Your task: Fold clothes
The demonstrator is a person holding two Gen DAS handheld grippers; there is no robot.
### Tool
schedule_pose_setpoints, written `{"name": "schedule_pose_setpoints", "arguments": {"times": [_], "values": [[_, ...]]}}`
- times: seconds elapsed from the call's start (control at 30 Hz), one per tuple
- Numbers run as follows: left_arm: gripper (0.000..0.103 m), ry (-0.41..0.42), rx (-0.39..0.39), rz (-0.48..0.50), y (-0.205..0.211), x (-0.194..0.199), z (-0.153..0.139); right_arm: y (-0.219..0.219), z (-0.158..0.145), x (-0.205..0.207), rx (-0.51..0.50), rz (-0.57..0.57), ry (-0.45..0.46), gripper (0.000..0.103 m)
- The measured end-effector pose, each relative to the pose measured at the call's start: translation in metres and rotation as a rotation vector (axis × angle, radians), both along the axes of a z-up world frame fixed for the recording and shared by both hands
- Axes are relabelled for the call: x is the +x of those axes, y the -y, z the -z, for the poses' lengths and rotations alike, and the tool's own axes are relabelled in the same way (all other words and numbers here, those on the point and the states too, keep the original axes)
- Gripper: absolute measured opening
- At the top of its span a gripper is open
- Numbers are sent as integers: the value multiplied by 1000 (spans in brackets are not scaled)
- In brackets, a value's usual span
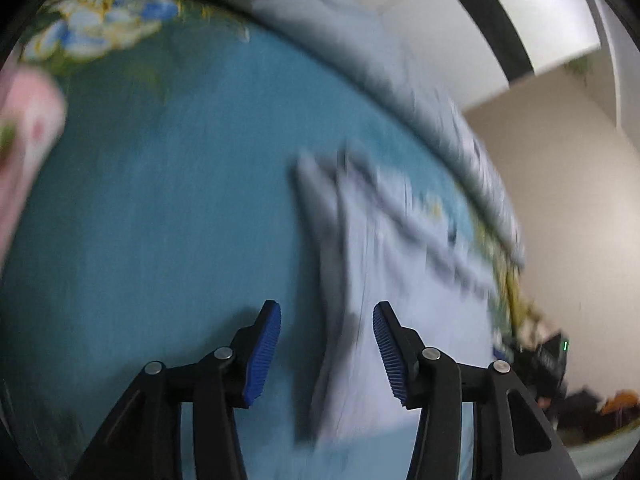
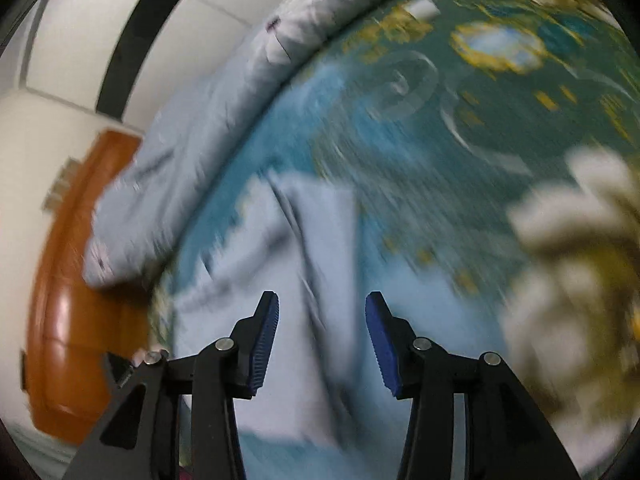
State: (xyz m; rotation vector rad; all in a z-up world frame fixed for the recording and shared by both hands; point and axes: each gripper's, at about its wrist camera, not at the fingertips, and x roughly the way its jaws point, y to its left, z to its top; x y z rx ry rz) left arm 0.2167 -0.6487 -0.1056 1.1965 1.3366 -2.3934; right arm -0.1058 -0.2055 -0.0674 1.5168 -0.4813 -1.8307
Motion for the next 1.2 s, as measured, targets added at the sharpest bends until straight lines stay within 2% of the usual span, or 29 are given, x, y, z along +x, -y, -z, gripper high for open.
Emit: {"name": "schedule_pose_setpoints", "arguments": {"times": [0.1, 0.17, 0.3, 0.33, 0.37, 0.4, 0.43, 0.5, 0.57, 0.67, 0.77, 0.93, 1.07, 1.2], "values": [[55, -9, -17, 55, -20, 10, 2, -17, 12, 23, -22, 6, 43, 48], [56, -20, 20, 79, -28, 6, 5, -16, 16, 33, -68, 17, 67, 48], [53, -24, 44, 53, -36, -1, 2, 2, 24, 49, -115, 25, 106, 48], [51, -25, 51, 36, -36, 0, 2, 4, 24, 51, -117, 37, 99, 45], [32, -25, 58, 21, -36, -1, 3, 7, 24, 53, -120, 49, 93, 39], [9, -25, 64, 5, -37, -1, 3, 8, 25, 55, -126, 62, 98, 19], [8, -29, 76, -10, -37, 0, 5, 8, 26, 55, -131, 76, 114, 10], [6, -52, 113, -43, -36, 1, 8, 7, 28, 55, -138, 104, 149, 9], [5, -81, 136, -70, -39, 2, 7, 5, 20, 59, -154, 96, 137, 8], [5, -106, 111, -60, -51, 13, -6, 1, 4, 68, -176, 68, 100, 8], [5, -138, 104, -23, -70, 38, -18, -11, -9, 90, -174, 33, 60, 8], [5, -185, 129, 35, -101, 114, -24, -58, -9, 138, -208, 5, 58, 8], [5, -129, 109, 71, -123, 143, -9, -95, 5, 183, -199, -25, 55, 8], [5, -63, 130, 48, -125, 142, 10, -101, 31, 192, -163, -2, 98, 8]]}}
